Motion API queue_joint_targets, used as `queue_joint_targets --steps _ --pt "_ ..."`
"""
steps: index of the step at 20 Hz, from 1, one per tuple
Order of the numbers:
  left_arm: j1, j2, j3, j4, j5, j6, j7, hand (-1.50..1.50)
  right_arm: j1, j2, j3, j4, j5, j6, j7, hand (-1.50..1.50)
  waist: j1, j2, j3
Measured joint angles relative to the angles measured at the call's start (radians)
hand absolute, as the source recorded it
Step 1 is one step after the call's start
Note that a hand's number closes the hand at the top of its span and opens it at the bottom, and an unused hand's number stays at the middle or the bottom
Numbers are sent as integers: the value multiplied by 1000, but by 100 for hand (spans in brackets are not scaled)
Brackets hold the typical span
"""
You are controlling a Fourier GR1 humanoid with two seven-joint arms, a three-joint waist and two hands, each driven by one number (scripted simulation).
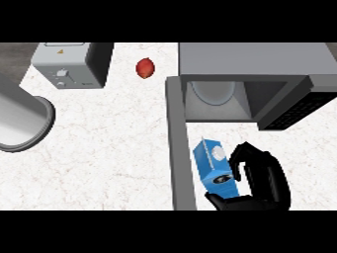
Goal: Pick up the milk, place it into the microwave and close the microwave
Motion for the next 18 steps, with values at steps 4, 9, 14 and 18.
queue_joint_targets --steps 4,9,14,18 --pt "-15 -5 6 22 -7 -3 2 -150 -80 8 40 16 23 -100 25 150 3 1 0" --pt "-31 0 54 57 4 -32 -11 -150 -215 9 39 71 57 -211 70 150 6 2 1" --pt "-48 22 97 100 23 -63 -20 -150 -381 9 -1 255 90 -331 69 150 12 3 1" --pt "-62 39 122 118 45 -84 -5 -150 -478 4 -66 432 74 -351 33 150 12 4 2"
